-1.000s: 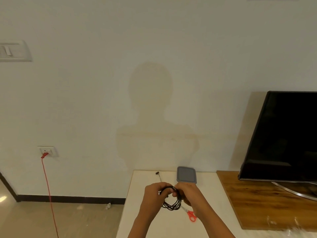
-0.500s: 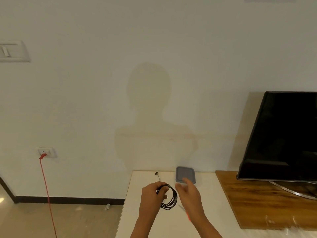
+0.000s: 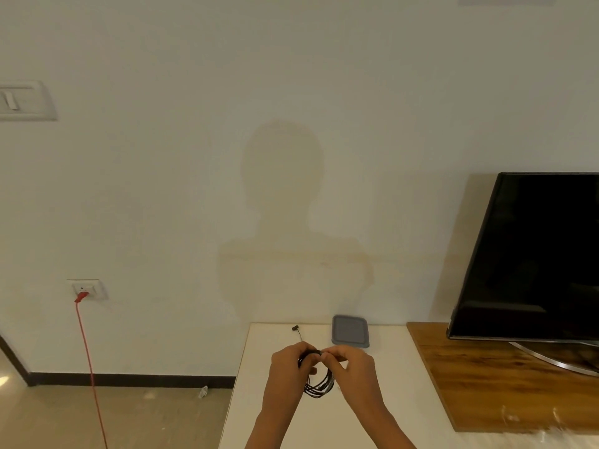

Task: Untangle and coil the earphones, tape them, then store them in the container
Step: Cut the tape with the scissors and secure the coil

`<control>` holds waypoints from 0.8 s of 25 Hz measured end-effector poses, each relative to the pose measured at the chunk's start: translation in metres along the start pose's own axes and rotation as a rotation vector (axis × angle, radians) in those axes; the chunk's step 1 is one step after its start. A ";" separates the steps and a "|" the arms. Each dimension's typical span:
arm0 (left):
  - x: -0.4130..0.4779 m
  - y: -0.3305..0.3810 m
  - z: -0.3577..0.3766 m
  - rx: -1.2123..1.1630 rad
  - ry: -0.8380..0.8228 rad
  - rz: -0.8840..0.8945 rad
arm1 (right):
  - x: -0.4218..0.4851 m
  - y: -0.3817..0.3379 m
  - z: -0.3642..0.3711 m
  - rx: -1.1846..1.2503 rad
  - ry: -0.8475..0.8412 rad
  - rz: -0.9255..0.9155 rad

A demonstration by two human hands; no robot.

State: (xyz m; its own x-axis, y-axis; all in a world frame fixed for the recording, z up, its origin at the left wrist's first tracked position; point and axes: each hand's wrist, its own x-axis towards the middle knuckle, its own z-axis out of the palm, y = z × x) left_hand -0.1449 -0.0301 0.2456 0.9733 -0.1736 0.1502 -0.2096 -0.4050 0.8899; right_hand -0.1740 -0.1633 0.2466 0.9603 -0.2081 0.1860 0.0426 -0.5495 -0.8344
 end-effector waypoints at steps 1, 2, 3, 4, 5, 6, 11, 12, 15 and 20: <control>0.001 0.000 0.000 0.004 -0.001 0.005 | 0.002 0.001 -0.001 0.001 0.000 0.006; 0.002 -0.001 -0.001 -0.003 -0.003 0.008 | 0.001 -0.001 -0.003 0.009 -0.005 0.007; 0.003 -0.003 -0.003 -0.019 -0.014 0.002 | 0.003 0.001 -0.004 0.006 -0.011 -0.006; 0.005 -0.003 -0.006 -0.037 -0.041 -0.013 | 0.005 0.001 -0.007 0.006 -0.031 -0.004; 0.006 -0.004 -0.009 -0.056 -0.082 -0.033 | 0.007 0.003 -0.008 -0.001 -0.057 -0.018; 0.007 -0.004 -0.012 -0.079 -0.128 -0.052 | 0.007 0.002 -0.010 -0.023 -0.098 -0.024; 0.012 -0.008 -0.017 -0.120 -0.177 -0.074 | 0.013 0.006 -0.010 -0.032 -0.274 0.001; 0.012 -0.007 -0.017 -0.117 -0.167 -0.069 | 0.012 0.003 -0.011 -0.020 -0.306 0.015; 0.009 -0.006 -0.012 -0.108 -0.127 -0.050 | 0.012 0.000 -0.014 0.062 -0.370 0.097; 0.004 -0.007 -0.006 -0.172 -0.090 -0.057 | 0.007 -0.002 -0.018 0.321 -0.470 0.304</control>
State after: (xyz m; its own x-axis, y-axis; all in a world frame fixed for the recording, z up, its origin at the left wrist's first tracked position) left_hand -0.1390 -0.0229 0.2424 0.9693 -0.2371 0.0649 -0.1273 -0.2583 0.9576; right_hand -0.1722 -0.1785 0.2594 0.9578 0.1009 -0.2693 -0.2397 -0.2374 -0.9414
